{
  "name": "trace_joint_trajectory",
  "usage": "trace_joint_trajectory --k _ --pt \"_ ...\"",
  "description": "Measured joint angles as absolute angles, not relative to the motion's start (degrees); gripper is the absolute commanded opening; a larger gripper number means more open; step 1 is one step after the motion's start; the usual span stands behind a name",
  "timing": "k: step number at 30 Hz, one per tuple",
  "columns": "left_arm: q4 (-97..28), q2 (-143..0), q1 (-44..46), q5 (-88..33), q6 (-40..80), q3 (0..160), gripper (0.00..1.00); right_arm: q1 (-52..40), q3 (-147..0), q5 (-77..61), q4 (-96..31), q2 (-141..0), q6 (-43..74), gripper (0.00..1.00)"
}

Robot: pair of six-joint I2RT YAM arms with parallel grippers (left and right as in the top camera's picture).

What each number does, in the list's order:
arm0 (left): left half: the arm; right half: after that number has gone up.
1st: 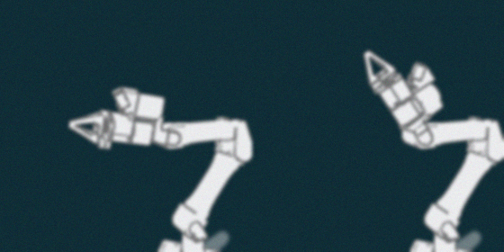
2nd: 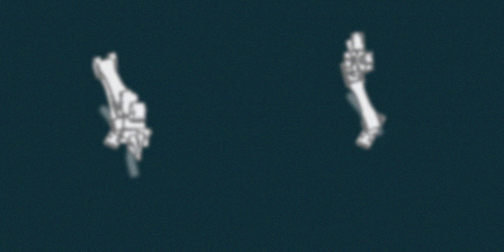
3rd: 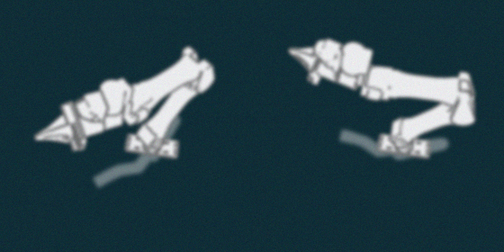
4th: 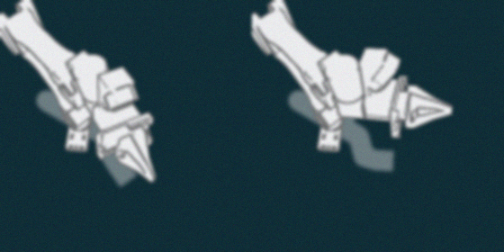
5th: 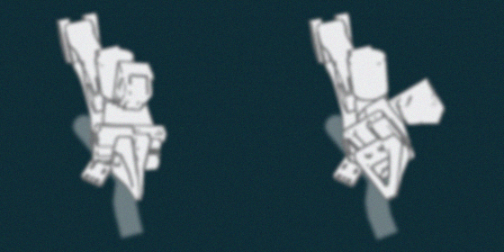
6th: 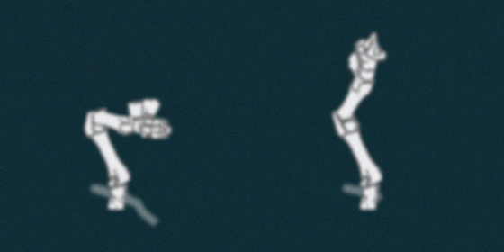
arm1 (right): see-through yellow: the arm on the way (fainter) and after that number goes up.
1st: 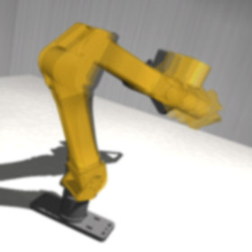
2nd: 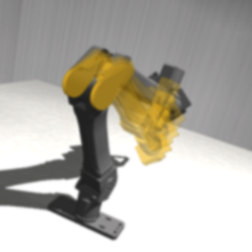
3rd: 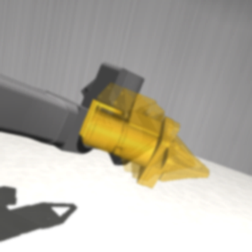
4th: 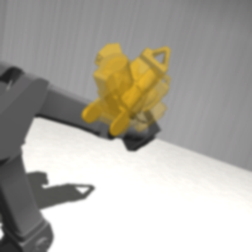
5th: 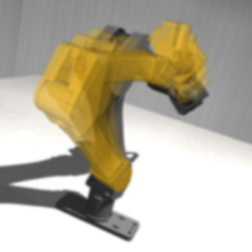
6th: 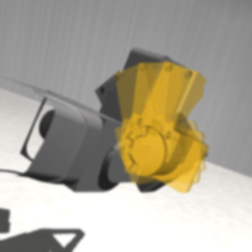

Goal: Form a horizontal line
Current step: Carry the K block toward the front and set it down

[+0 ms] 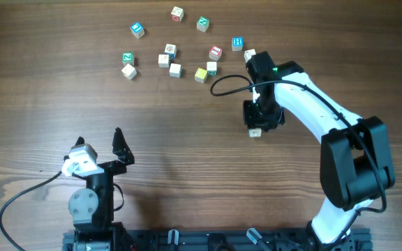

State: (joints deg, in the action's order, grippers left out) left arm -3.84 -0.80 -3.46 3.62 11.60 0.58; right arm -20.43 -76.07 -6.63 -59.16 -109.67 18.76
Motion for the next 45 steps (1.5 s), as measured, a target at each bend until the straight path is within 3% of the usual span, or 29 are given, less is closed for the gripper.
trace_joint_trajectory --k 9,30,33,36,37,39,41,45 --pt "-3.84 -0.80 -3.46 3.62 11.60 0.58 1.00 -20.43 -75.88 -6.68 -57.17 -109.67 19.09 0.34" --pt "-3.84 -0.80 -3.46 3.62 11.62 0.58 1.00 -20.43 -75.88 -4.40 -52.25 -109.67 20.40 0.36" --pt "-3.84 -0.80 -3.46 3.62 11.60 0.58 1.00 -20.43 -75.85 -4.40 -52.18 -109.67 20.82 0.43" --pt "-3.84 -0.80 -3.46 3.62 11.62 0.58 1.00 -20.43 -75.83 -4.38 -52.16 -109.67 21.15 0.71" --pt "-3.84 -0.80 -3.46 3.62 11.62 0.58 1.00 -20.43 -75.83 -4.27 -51.83 -109.67 21.34 0.74" --pt "-3.84 -0.80 -3.46 3.62 11.60 0.58 1.00 -20.43 -75.75 -4.14 -50.19 -109.67 21.39 0.73" --pt "-3.84 -0.80 -3.46 3.62 11.60 0.58 1.00 -20.43 -75.68 -4.01 -47.62 -109.67 21.39 0.63" --pt "-3.84 -0.80 -3.46 3.62 11.62 0.58 1.00 -20.43 -75.59 -4.58 -44.66 -109.67 18.00 0.63"
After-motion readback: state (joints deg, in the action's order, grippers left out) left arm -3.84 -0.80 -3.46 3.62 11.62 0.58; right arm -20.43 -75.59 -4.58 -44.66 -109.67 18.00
